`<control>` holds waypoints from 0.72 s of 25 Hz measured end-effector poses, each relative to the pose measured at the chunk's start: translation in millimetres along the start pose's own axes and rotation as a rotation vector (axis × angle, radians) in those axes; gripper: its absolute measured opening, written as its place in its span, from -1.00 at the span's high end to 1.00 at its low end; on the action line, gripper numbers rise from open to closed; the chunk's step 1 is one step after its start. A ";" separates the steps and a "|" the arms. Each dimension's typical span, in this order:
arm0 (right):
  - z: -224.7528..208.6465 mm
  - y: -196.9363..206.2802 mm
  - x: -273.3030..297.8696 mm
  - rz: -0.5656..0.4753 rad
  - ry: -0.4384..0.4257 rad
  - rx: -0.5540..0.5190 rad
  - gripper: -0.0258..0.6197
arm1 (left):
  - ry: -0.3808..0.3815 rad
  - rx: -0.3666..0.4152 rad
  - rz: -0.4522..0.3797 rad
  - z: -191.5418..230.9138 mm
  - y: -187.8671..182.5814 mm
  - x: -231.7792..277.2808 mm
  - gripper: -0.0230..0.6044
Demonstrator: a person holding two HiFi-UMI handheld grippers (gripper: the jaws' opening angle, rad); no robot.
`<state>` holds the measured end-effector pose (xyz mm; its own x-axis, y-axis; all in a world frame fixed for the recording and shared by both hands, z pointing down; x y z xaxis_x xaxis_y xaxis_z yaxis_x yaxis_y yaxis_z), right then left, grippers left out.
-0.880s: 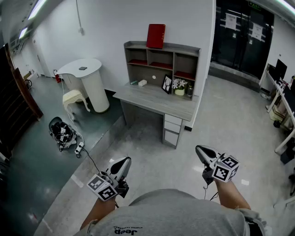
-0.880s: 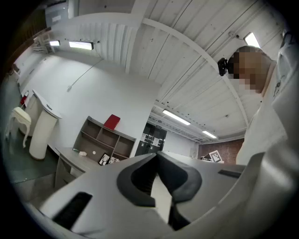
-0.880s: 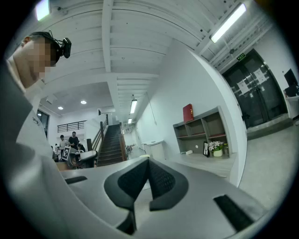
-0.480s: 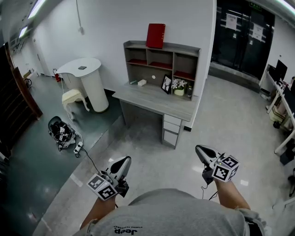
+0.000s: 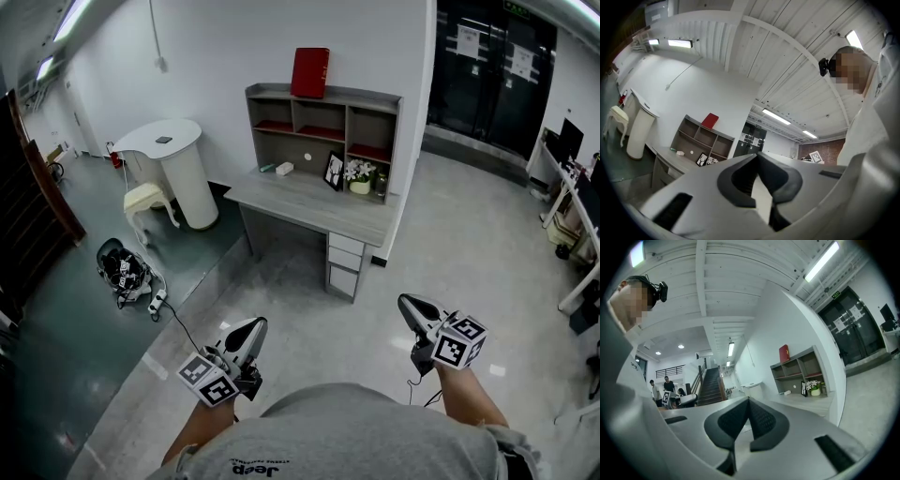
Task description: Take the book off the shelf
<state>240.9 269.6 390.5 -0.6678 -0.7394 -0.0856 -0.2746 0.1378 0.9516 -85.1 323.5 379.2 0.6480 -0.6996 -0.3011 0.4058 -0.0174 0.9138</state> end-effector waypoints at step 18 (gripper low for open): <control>-86.6 -27.3 -109.4 -0.003 -0.013 -0.004 0.91 | 0.039 -0.038 0.014 -84.3 64.2 97.1 0.88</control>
<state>381.3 289.7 399.4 -0.6760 -0.7311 -0.0920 -0.2734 0.1329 0.9527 58.2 314.7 385.7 0.6786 -0.6708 -0.2993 0.4203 0.0204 0.9072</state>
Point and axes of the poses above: the fingertips, and each gripper's own axes: x forward along the fingers, z to its left, y out of its underside, the point moved 3 cm from there along -x, backward along the fingers, and after that the axes turned 7 degrees about -z, right-handed, at the moved point
